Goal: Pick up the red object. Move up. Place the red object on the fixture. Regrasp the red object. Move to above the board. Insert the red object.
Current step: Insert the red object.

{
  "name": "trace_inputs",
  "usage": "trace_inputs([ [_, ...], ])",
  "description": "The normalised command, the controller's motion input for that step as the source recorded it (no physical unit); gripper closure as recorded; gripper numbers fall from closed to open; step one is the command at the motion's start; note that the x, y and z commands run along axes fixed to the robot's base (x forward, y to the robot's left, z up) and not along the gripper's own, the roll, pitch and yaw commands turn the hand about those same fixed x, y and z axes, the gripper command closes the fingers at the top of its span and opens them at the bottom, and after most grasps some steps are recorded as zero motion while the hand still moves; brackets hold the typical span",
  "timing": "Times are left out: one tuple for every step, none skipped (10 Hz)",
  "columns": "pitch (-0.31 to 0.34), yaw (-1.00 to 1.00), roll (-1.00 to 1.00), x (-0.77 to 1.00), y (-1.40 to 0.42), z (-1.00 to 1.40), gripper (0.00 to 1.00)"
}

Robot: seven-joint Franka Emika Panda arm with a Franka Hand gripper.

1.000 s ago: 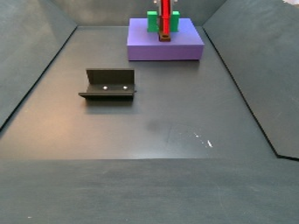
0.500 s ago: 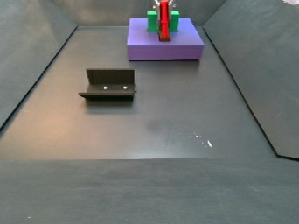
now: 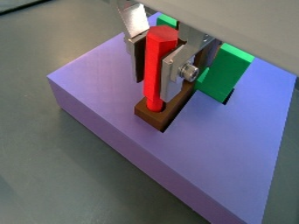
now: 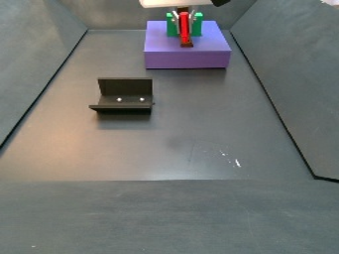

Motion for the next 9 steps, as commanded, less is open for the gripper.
trace_inputs([
  [-0.090, 0.00, 0.26, -0.10, 0.06, -0.15, 1.00],
  [-0.164, 0.02, 0.19, -0.36, 0.00, -0.33, 1.00],
  [-0.196, 0.06, 0.12, -0.47, 0.00, -0.30, 1.00],
  [-0.167, 0.13, 0.12, -0.46, -0.09, -0.20, 1.00],
  [-0.119, 0.13, 0.12, -0.31, -0.16, -0.12, 1.00],
  [-0.054, 0.13, 0.19, 0.32, -0.13, -0.36, 1.00],
  [-0.059, 0.07, 0.27, 0.39, -0.06, -0.45, 1.00],
  [0.000, 0.00, 0.23, 0.57, 0.00, -0.55, 1.00],
  [0.000, 0.00, 0.20, 0.44, 0.00, -0.49, 1.00],
])
